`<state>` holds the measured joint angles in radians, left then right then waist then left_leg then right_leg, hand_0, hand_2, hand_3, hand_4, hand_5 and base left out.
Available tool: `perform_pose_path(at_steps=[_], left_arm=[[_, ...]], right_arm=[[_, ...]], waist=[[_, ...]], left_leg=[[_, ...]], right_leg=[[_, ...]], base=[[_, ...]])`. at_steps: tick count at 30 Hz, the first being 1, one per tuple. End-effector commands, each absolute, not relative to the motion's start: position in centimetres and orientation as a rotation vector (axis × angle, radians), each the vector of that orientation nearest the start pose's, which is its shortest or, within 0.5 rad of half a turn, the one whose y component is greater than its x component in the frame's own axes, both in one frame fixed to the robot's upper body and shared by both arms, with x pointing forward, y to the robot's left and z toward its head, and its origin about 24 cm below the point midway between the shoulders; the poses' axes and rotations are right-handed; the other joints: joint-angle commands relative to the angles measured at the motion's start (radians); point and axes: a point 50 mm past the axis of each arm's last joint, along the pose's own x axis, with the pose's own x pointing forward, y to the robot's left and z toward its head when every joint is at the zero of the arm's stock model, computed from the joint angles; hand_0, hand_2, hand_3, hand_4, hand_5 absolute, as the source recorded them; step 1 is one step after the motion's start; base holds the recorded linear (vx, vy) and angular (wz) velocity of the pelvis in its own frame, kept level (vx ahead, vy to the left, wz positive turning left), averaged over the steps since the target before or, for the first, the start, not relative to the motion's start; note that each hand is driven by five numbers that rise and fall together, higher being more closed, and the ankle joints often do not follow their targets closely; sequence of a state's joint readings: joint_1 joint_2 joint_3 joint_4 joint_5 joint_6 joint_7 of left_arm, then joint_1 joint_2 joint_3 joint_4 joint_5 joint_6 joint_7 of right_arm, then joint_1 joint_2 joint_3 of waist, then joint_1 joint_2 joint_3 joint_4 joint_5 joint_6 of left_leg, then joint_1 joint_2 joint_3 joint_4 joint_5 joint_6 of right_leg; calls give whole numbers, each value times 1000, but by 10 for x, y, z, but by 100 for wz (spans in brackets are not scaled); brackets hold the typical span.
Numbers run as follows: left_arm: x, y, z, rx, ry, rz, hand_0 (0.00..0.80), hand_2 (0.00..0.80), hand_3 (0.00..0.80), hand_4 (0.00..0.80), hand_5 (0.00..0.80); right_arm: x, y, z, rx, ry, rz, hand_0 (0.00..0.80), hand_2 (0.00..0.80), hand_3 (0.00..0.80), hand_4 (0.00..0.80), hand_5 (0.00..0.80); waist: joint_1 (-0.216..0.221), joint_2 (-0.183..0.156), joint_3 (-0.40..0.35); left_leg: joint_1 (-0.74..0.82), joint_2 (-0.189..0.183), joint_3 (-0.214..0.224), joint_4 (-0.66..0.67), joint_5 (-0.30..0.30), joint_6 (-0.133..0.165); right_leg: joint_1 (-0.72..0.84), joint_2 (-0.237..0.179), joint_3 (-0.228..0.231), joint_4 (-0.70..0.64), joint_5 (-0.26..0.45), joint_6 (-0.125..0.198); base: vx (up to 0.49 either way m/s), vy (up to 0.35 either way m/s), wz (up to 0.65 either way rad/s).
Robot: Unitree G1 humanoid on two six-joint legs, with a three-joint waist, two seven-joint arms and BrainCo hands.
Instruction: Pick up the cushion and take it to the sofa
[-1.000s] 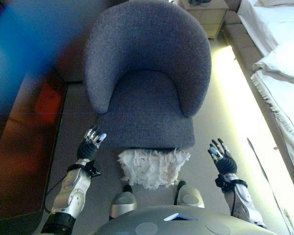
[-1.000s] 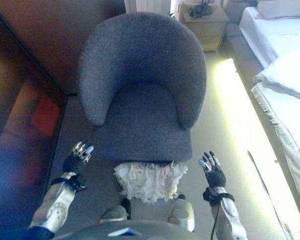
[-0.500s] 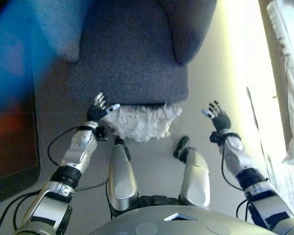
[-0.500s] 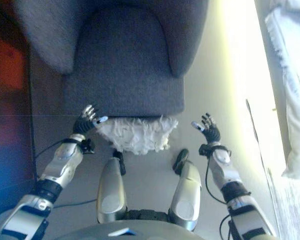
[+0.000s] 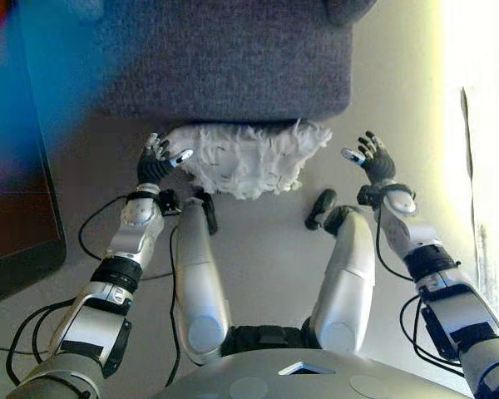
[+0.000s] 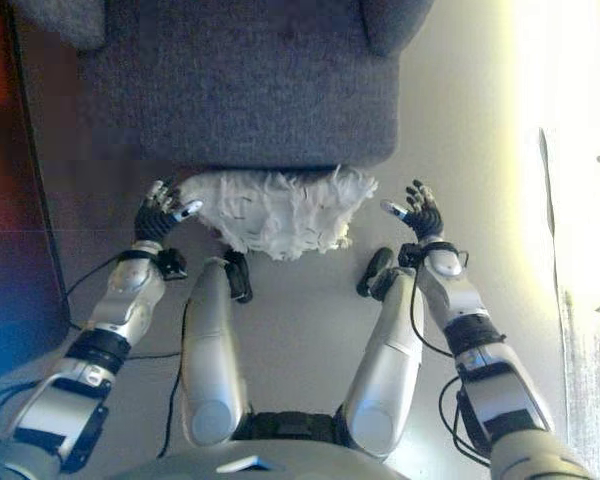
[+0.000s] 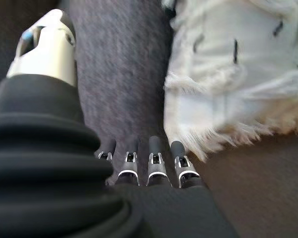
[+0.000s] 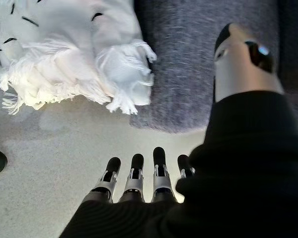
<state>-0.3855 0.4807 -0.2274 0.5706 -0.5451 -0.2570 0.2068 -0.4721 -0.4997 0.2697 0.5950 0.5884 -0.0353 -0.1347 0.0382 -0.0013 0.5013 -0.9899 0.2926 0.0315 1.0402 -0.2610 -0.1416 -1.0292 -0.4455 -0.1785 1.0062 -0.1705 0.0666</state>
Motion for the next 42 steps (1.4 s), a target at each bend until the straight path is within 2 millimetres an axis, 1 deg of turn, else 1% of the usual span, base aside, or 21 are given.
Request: perform_pose_path(at_steps=[1, 4, 5, 9, 13, 17, 20, 22, 25, 28, 30, 33, 37, 39, 42], left_arm=[[311, 247, 67, -59, -145, 278, 0, 0, 0, 0, 0], [304, 258, 61, -62, -129, 322, 0, 0, 0, 0, 0], [301, 263, 56, -59, -115, 338, 0, 0, 0, 0, 0], [298, 272, 51, -53, -87, 364, 0, 0, 0, 0, 0], [306, 280, 52, -147, -44, 383, 0, 0, 0, 0, 0], [317, 281, 57, -156, -4, 326, 0, 0, 0, 0, 0], [328, 275, 64, -191, 19, 246, 0, 0, 0, 0, 0], [336, 272, 73, -220, -1, 182, 0, 0, 0, 0, 0], [344, 262, 87, -245, -45, 71, 0, 0, 0, 0, 0], [353, 245, 101, -231, -69, -55, 0, 0, 0, 0, 0], [359, 234, 107, -183, -52, -127, 0, 0, 0, 0, 0], [365, 225, 114, -144, -40, -208, 0, 0, 0, 0, 0], [372, 211, 125, -100, -51, -264, 0, 0, 0, 0, 0], [374, 207, 130, -93, -57, -265, 0, 0, 0, 0, 0], [376, 203, 132, -75, -58, -252, 0, 0, 0, 0, 0]], right_arm=[[332, -238, 61, -140, 135, -63, 0, 0, 0, 0, 0], [336, -239, 66, -175, 128, -54, 0, 0, 0, 0, 0], [339, -241, 72, -184, 116, -54, 0, 0, 0, 0, 0], [344, -242, 80, -213, 107, -49, 0, 0, 0, 0, 0], [351, -242, 87, -192, 132, -18, 0, 0, 0, 0, 0], [356, -240, 91, -182, 138, 29, 0, 0, 0, 0, 0], [361, -236, 96, -196, 145, 73, 0, 0, 0, 0, 0], [364, -235, 101, -204, 146, 101, 0, 0, 0, 0, 0], [366, -231, 107, -225, 141, 149, 0, 0, 0, 0, 0], [370, -223, 112, -259, 139, 210, 0, 0, 0, 0, 0], [373, -220, 116, -274, 152, 241, 0, 0, 0, 0, 0], [376, -216, 123, -277, 160, 282, 0, 0, 0, 0, 0], [380, -207, 130, -278, 142, 310, 0, 0, 0, 0, 0], [382, -199, 133, -257, 131, 320, 0, 0, 0, 0, 0], [384, -188, 137, -247, 117, 325, 0, 0, 0, 0, 0]], waist=[[-3, 43, -28], [6, 50, -19], [10, 52, -13], [15, 53, -4], [10, 50, 1], [2, 45, -1], [-7, 43, -4], [-13, 43, -4], [-21, 43, -3], [-25, 46, -6], [-27, 47, -7], [-33, 49, -8], [-39, 54, -4], [-42, 55, -4], [-43, 55, -3]], left_leg=[[-48, 23, -27, 21, -64, -7], [-109, 20, -42, 70, -73, -10], [-139, 18, -49, 91, -74, -14], [-199, 19, -59, 128, -75, -18], [-265, 25, -69, 179, -79, -21], [-318, 31, -81, 220, -82, -25], [-357, 39, -89, 253, -83, -27], [-382, 45, -93, 278, -87, -29], [-412, 51, -97, 309, -95, -32], [-444, 54, -101, 332, -101, -34], [-461, 56, -104, 350, -106, -35], [-488, 58, -109, 381, -113, -36], [-513, 54, -111, 408, -122, -34], [-520, 52, -109, 418, -127, -32], [-527, 50, -107, 427, -131, -30]], right_leg=[[-31, -52, 177, 93, -72, 87], [-97, -53, 189, 146, -92, 88], [-128, -55, 193, 169, -98, 87], [-182, -53, 199, 202, -109, 80], [-242, -56, 210, 242, -119, 75], [-292, -59, 222, 269, -119, 73], [-331, -59, 237, 296, -119, 71], [-357, -60, 248, 316, -122, 69], [-391, -61, 262, 340, -126, 67], [-424, -63, 274, 355, -125, 67], [-442, -68, 283, 367, -125, 66], [-470, -72, 298, 386, -123, 65], [-499, -70, 316, 399, -118, 63], [-508, -70, 319, 402, -116, 63], [-515, -69, 321, 404, -114, 59]], base=[[-24, -34, 18], [-22, -20, 16], [-22, -7, 5], [-15, 14, 7], [4, 54, 1], [27, 62, 0], [26, 58, -2], [31, 60, -4], [34, 51, 0], [14, 39, 7], [0, 0, 0], [20, 27, 10], [4, 15, 4], [0, 0, 0], [2, 36, 2]])
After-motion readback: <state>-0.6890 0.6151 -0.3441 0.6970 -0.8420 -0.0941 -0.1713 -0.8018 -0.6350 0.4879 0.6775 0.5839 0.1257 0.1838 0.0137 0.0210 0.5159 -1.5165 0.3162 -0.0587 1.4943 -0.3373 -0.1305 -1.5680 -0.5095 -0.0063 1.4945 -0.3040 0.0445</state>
